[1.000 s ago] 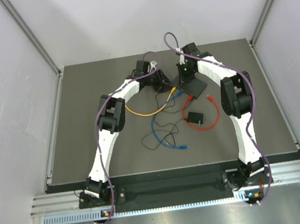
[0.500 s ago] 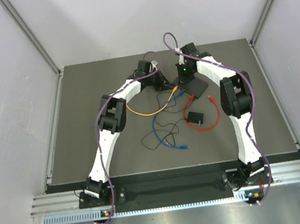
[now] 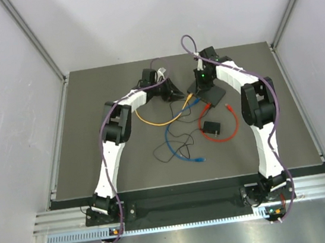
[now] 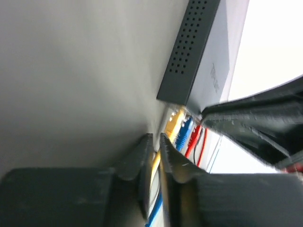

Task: Pull the plug from the switch port

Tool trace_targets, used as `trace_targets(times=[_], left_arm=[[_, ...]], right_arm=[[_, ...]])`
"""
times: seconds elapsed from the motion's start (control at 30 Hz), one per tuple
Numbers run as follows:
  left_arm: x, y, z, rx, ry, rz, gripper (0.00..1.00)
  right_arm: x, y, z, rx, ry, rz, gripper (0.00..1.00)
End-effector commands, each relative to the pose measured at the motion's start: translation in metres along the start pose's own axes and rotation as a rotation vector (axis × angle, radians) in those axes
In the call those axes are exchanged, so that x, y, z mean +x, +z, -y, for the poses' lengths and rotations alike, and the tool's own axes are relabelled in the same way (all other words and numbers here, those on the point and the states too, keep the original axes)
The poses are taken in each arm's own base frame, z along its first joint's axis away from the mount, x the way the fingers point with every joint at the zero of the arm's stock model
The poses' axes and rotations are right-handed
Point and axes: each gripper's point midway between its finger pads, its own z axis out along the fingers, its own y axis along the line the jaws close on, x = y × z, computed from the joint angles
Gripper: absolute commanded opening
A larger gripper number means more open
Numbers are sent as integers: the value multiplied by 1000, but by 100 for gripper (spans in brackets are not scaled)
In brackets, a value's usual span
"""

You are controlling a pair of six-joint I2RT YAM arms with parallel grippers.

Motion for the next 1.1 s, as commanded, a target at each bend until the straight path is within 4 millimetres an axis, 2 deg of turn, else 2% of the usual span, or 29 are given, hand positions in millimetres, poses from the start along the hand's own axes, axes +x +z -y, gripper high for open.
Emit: trace_targets(times=[0.0, 0.1, 0.13, 0.23, 0.4, 0.6, 0.67, 0.7, 0.77, 0.9, 0.97, 1.07], left_arm=[[-11, -12, 20, 74, 98, 51, 30], [-6, -8, 26, 123, 71, 39, 46], [-7, -6, 29, 134, 76, 34, 48], [-4, 1, 22, 120, 82, 24, 49], [7, 13, 25, 124, 61, -3, 48], [19, 24, 15, 84, 54, -35, 52], [24, 29, 4, 62, 38, -57, 53], [24, 30, 5, 54, 38, -69, 53], [30, 35, -5, 32, 17, -92, 52], [39, 35, -16, -3, 5, -117, 43], [38, 35, -20, -18, 22, -114, 38], [39, 36, -29, -53, 24, -106, 37]], right_arm=[[16, -14, 23, 39, 84, -53, 12], [15, -16, 32, 32, 114, -54, 12], [15, -16, 35, 33, 123, -53, 12], [16, -15, 38, 31, 130, -60, 12], [18, -11, 38, 21, 132, -69, 12], [19, -7, 37, 14, 137, -72, 11], [20, -5, 38, 14, 137, -76, 11], [19, -5, 38, 14, 138, -73, 11], [19, -4, 37, 12, 137, -77, 11], [20, -2, 36, 7, 137, -81, 11], [21, -1, 37, 10, 137, -87, 11], [23, 2, 35, 9, 133, -94, 11]])
